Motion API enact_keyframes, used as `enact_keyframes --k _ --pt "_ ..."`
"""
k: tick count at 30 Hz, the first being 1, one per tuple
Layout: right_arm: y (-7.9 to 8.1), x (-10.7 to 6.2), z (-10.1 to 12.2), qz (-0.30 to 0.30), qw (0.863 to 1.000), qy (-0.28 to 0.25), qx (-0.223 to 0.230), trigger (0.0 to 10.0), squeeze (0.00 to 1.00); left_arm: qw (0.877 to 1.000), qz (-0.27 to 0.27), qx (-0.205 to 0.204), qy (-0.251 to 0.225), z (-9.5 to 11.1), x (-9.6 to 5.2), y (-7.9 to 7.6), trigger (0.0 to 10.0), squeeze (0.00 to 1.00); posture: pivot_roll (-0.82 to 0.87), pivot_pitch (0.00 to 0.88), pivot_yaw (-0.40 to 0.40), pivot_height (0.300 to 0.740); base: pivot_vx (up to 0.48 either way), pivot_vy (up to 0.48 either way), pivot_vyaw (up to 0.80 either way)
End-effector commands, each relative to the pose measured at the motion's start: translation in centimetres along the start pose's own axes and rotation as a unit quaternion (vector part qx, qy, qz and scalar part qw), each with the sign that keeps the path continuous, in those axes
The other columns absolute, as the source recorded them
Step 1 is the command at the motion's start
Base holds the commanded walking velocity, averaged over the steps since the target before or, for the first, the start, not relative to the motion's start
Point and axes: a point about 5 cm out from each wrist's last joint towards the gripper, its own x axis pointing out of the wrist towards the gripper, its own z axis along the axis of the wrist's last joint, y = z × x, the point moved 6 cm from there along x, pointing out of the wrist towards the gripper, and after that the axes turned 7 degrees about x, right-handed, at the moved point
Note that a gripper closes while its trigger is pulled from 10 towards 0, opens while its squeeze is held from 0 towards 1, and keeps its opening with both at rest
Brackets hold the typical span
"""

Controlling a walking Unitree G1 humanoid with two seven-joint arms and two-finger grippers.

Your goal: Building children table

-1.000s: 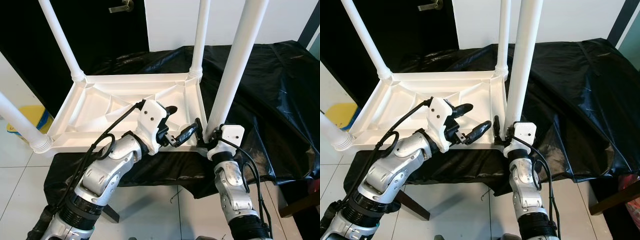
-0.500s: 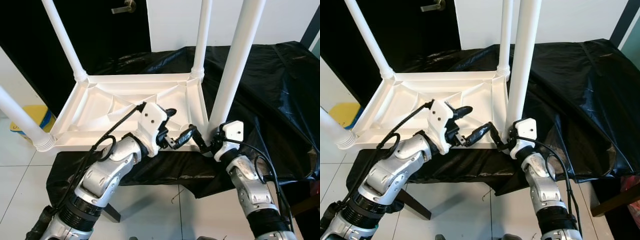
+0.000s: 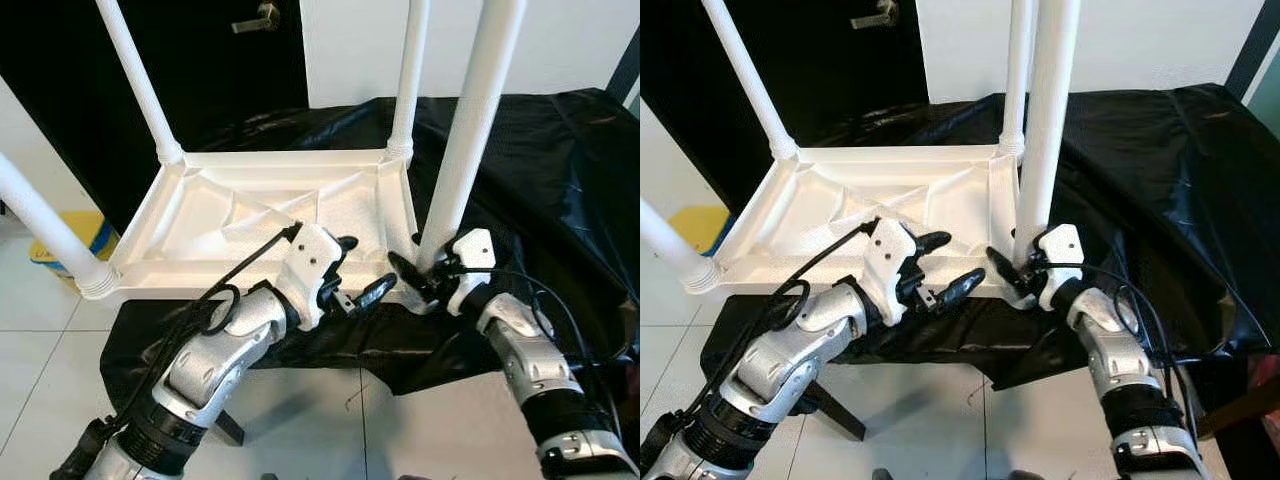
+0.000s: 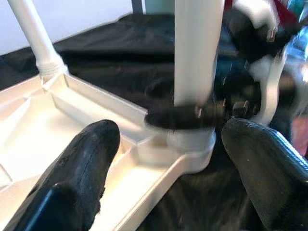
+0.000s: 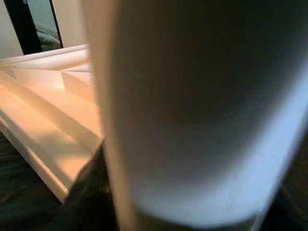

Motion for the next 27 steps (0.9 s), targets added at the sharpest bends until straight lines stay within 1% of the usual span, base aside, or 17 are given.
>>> enact_keyframes --k 1,2,4,10,11,14,16,17,18,19,20,21,22,23,24,26,27 --pt "0.6 0.2 -0.6 0.011 1.000 0.010 0.007 0.0 0.00 0.997 -0.080 0.015 0.017 -1.2 -0.3 -1.6 10.0 0.00 -0.08 0.000 0.049 0.740 0.000 0.000 0.00" --pt "0.4 0.2 -0.9 0.008 1.000 0.012 0.009 0.0 0.00 0.997 -0.073 0.019 0.028 -1.8 -0.3 -1.3 10.0 0.00 -0.08 0.000 0.048 0.740 0.000 0.000 0.00" --pt "0.3 0.1 -1.1 0.000 1.000 0.015 0.013 0.0 0.00 0.997 -0.068 0.022 0.034 -2.2 -0.3 -1.0 10.0 0.00 -0.08 0.000 0.048 0.740 0.000 0.000 0.00" --pt "-0.1 -0.1 -1.9 -0.020 0.999 0.019 0.018 0.0 0.00 0.997 -0.063 0.027 0.039 -2.5 -0.5 -0.6 10.0 0.00 -0.09 0.000 0.045 0.740 0.000 0.000 0.00" --pt "-0.1 -0.2 -2.1 -0.033 0.999 0.020 0.024 10.0 0.00 0.997 -0.059 0.027 0.039 -2.6 -0.5 -0.5 10.0 0.00 -0.09 0.000 0.045 0.740 0.000 0.000 0.00" --pt "-0.2 -0.3 -3.0 -0.078 0.996 0.022 0.041 10.0 0.00 0.998 -0.050 0.027 0.035 -2.5 -0.3 -0.2 10.0 0.00 -0.10 0.000 0.044 0.740 0.000 0.000 0.00" --pt "-0.3 -0.3 -3.2 -0.090 0.995 0.024 0.041 10.0 0.00 0.998 -0.048 0.028 0.033 -2.5 -0.2 -0.1 10.0 0.00 -0.10 0.000 0.044 0.740 0.000 0.000 0.00" --pt "-0.4 -0.2 -3.5 -0.114 0.992 0.028 0.037 10.0 0.00 0.998 -0.043 0.030 0.031 -2.6 0.0 -0.1 10.0 0.00 -0.11 0.000 0.046 0.740 0.000 0.000 0.00" --pt "-0.4 -0.2 -3.5 -0.114 0.992 0.028 0.037 10.0 0.00 0.998 -0.043 0.030 0.031 -2.6 0.0 -0.1 10.0 0.00 -0.11 0.000 0.046 0.740 0.000 0.000 0.00" --pt "-0.5 -0.2 -3.6 -0.133 0.990 0.027 0.037 10.0 0.00 0.998 -0.040 0.031 0.029 -2.6 0.1 0.0 10.0 0.00 -0.11 0.000 0.047 0.740 0.000 0.000 0.00" --pt "-0.5 -0.2 -3.6 -0.133 0.990 0.027 0.037 10.0 0.00 0.998 -0.040 0.031 0.029 -2.6 0.1 0.0 10.0 0.00 -0.11 0.000 0.047 0.740 0.000 0.000 0.00" --pt "-0.7 -0.2 -3.7 -0.157 0.987 0.026 0.037 10.0 0.00 0.999 -0.034 0.032 0.027 -2.5 0.3 0.1 10.0 0.00 -0.11 0.000 0.049 0.740 0.000 0.000 0.00" --pt "-0.7 -0.2 -3.7 -0.157 0.987 0.026 0.037 10.0 0.00 0.999 -0.034 0.032 0.027 -2.5 0.3 0.1 10.0 0.00 -0.11 0.000 0.049 0.740 0.000 0.000 0.00" --pt "-0.8 -0.2 -3.7 -0.183 0.982 0.021 0.045 10.0 0.00 0.999 -0.029 0.032 0.024 -2.4 0.4 0.3 10.0 0.00 -0.11 0.000 0.050 0.740 0.000 0.000 0.00" --pt "-0.8 -0.2 -3.7 -0.183 0.982 0.021 0.045 10.0 0.00 0.999 -0.029 0.032 0.024 -2.4 0.4 0.3 10.0 0.00 -0.11 0.000 0.050 0.740 0.000 0.000 0.00" --pt "-0.9 -0.3 -4.0 -0.230 0.972 0.019 0.052 10.0 0.00 0.999 -0.025 0.032 0.022 -2.3 0.5 0.5 10.0 0.00 -0.11 0.000 0.051 0.740 0.000 0.000 0.00" --pt "-0.9 -0.3 -4.0 -0.230 0.972 0.019 0.052 10.0 0.00 0.999 -0.025 0.032 0.022 -2.3 0.5 0.5 10.0 0.00 -0.11 0.000 0.051 0.740 0.000 0.000 0.00"
